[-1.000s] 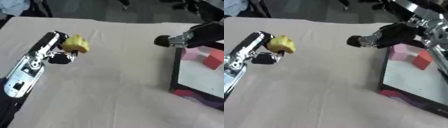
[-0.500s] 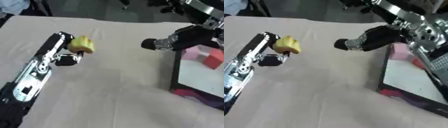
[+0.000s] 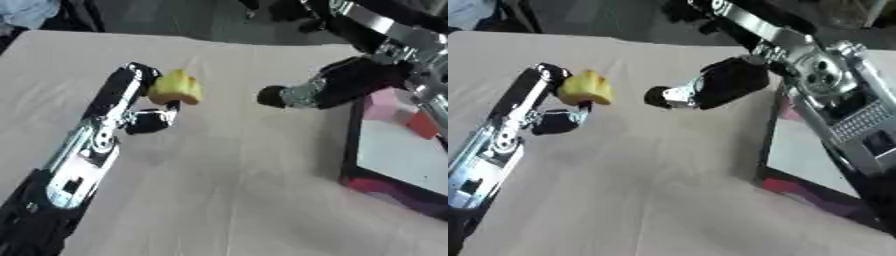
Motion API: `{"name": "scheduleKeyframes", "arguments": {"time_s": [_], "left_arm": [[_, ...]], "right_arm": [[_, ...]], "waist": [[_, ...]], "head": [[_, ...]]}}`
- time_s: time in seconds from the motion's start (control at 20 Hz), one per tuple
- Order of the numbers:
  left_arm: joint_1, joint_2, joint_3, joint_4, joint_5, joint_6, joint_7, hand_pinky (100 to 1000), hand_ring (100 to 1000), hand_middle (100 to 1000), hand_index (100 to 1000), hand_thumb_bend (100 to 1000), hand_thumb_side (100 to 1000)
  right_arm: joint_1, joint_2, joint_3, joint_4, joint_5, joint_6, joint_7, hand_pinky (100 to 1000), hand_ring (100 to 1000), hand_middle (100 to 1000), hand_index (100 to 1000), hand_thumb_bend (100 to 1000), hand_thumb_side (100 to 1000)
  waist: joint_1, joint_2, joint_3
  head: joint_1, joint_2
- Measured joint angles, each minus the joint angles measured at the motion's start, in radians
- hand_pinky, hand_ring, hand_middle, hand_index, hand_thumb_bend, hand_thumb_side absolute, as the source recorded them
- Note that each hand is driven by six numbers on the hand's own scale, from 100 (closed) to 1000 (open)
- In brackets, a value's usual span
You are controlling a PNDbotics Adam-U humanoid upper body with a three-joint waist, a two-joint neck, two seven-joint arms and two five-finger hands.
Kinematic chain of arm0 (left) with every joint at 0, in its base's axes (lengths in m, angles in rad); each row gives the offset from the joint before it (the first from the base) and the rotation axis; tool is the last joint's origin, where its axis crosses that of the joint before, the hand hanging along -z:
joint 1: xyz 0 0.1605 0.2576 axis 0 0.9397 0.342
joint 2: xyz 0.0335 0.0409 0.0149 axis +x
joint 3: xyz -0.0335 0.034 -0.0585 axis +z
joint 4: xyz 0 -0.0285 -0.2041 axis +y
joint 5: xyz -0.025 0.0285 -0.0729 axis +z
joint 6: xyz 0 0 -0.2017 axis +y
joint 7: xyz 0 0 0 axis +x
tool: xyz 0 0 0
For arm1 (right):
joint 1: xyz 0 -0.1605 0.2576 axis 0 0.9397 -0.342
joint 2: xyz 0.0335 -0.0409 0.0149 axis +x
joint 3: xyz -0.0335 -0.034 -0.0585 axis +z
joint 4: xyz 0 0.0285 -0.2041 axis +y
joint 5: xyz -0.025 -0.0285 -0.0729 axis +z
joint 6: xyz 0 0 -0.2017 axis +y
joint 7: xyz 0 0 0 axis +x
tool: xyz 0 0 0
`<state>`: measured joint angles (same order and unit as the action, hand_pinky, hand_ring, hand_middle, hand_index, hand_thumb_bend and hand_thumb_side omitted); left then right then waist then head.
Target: Pick up the objects with one hand, pass them to the other hand, and then place them into the box on the other side of the table.
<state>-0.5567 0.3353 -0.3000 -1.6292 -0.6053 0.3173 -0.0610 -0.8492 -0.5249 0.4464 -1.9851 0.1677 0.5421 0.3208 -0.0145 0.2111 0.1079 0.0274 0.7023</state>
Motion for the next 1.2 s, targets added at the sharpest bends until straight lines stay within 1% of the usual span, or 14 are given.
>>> {"name": "scheduleKeyframes", "arguments": {"time_s": [0.35,0.8,1.2], "left_arm": [[-0.016,-0.036,-0.012,0.007,-0.032,-0.018,0.006,609,528,426,530,100,100],[-0.036,-0.076,-0.024,0.013,-0.061,-0.037,0.008,606,524,423,529,100,100],[-0.041,-0.091,-0.031,-0.031,-0.046,-0.045,0.011,604,518,418,528,100,100]], "right_arm": [[-0.034,0.028,0.027,0.0,0.03,0.021,0.039,905,928,817,867,609,246],[-0.063,0.056,0.05,0.001,0.075,0.046,0.086,900,918,803,851,584,205],[-0.075,0.068,0.065,0.041,0.128,0.035,0.102,899,916,801,846,567,196]], "waist": [[-0.007,-0.002,0.006],[-0.007,-0.005,0.015],[-0.007,-0.005,0.017]], "head": [[-0.006,0.0],[-0.015,0.0],[-0.018,0.005]]}}
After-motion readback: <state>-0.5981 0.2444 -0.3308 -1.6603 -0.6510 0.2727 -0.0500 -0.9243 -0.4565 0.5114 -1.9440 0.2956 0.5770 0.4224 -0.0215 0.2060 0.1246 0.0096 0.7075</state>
